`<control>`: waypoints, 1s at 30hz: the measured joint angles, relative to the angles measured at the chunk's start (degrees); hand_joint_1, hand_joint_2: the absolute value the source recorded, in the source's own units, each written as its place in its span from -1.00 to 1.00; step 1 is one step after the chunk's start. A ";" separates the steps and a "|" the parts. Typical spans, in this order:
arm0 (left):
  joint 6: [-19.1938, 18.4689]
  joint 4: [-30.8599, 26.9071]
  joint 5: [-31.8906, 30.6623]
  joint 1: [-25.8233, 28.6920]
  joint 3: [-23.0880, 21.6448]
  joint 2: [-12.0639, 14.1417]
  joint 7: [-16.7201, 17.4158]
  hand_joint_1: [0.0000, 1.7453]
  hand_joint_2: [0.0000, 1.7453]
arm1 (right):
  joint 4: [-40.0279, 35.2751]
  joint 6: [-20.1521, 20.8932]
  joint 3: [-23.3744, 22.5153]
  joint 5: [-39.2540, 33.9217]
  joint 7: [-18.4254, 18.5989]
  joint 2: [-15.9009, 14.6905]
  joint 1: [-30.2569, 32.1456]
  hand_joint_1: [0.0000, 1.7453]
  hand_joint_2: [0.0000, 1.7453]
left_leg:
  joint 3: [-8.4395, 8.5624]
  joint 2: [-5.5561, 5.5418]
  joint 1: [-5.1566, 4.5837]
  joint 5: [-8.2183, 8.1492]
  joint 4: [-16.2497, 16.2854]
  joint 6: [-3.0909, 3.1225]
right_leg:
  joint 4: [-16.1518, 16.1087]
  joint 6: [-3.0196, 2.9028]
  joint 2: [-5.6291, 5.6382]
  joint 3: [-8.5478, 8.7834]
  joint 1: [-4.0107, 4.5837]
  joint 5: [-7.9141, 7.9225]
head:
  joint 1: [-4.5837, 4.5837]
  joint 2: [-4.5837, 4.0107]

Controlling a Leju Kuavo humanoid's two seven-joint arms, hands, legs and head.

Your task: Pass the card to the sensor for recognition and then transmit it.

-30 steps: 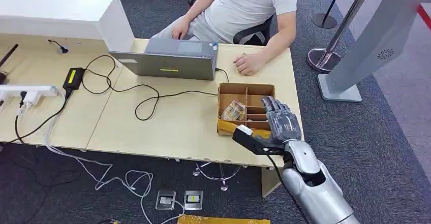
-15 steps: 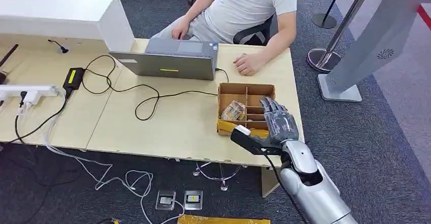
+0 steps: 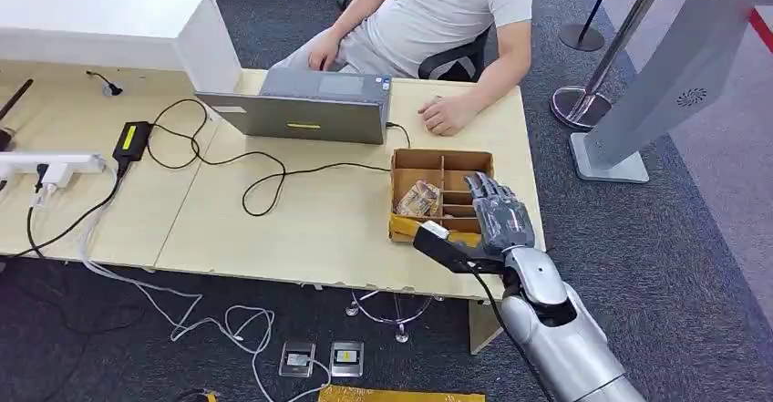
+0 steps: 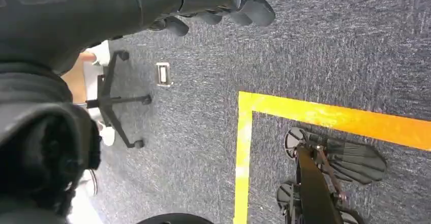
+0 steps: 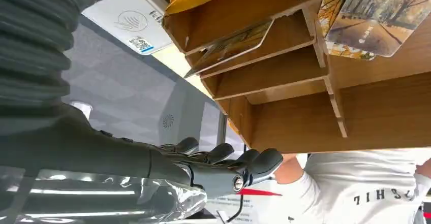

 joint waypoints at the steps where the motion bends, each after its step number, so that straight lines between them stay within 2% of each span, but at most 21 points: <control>1: -0.02 0.00 0.00 -0.02 -0.04 0.00 0.00 -1.00 -1.00 | 0.15 0.00 0.00 0.00 -0.02 0.00 -0.03 0.36 1.00 | 0.00 0.00 0.00 0.00 0.00 0.00 | 0.00 0.00 0.00 0.00 0.00 0.00 | 0.00 0.00; 2: -0.04 0.00 0.00 -0.06 -0.13 0.00 0.00 -1.00 -1.00 | 0.31 0.00 0.00 0.00 -0.02 0.00 -0.06 0.86 1.00 | 0.00 0.00 0.00 0.00 0.00 0.00 | 0.00 0.00 0.01 0.00 0.00 0.00 | 0.00 0.02; 3: -0.09 0.00 -0.02 -0.10 -0.24 0.00 0.02 -1.00 -1.00 | 0.50 0.00 0.00 0.00 -0.04 0.00 -0.10 1.00 1.00 | 0.00 0.00 0.00 0.00 0.00 0.00 | 0.00 0.00 0.01 0.00 0.00 0.00 | 0.00 0.02; 18: -0.20 0.00 -0.17 -0.36 -0.39 0.00 0.13 -1.00 -1.00 | 1.27 0.07 0.00 0.15 -0.13 0.31 -0.20 1.00 1.00 | 0.00 0.00 0.00 0.00 0.00 0.00 | 0.00 0.00 0.01 0.00 0.00 0.00 | 0.00 0.02; 19: -0.20 0.00 -0.17 -0.37 -0.39 0.00 0.13 -1.00 -1.00 | 1.29 0.07 0.00 0.15 -0.13 0.31 -0.20 -0.72 1.00 | 0.00 0.00 0.00 0.00 0.00 0.00 | 0.00 0.00 0.01 0.00 0.00 0.00 | 0.00 0.00; 20: -0.20 0.00 -0.18 -0.37 -0.39 0.00 0.13 -1.00 -1.00 | 1.31 0.07 0.00 0.17 -0.13 0.31 -0.20 -0.72 1.00 | 0.00 0.00 0.00 0.00 0.00 0.00 | 0.00 0.00 0.00 0.00 0.00 0.00 | 0.00 0.02; 21: -0.20 0.00 -0.20 -0.40 -0.41 0.00 0.15 -1.00 -1.00 | 1.40 0.07 0.00 0.22 -0.13 0.31 -0.20 -1.00 1.00 | 0.00 0.00 0.00 0.00 0.00 0.00 | 0.00 0.00 0.00 0.00 0.00 0.00 | 0.00 0.02; 28: -0.20 0.00 -0.44 -0.67 -0.42 0.00 0.28 -1.00 -1.00 | 4.70 -1.31 0.00 1.40 -0.37 1.03 -0.22 -1.00 1.00 | 0.00 0.00 0.00 0.00 0.00 0.00 | 0.00 0.00 0.00 0.00 0.00 0.00 | 0.00 0.02; 30: -0.17 0.00 -0.44 -0.69 -0.42 0.00 0.31 -1.00 -1.00 | 5.00 -1.42 0.00 1.40 -0.57 1.20 -0.22 -0.94 1.00 | 0.00 0.00 0.00 0.00 0.00 0.00 | 0.00 0.00 0.02 -0.01 0.00 0.00 | 0.00 0.02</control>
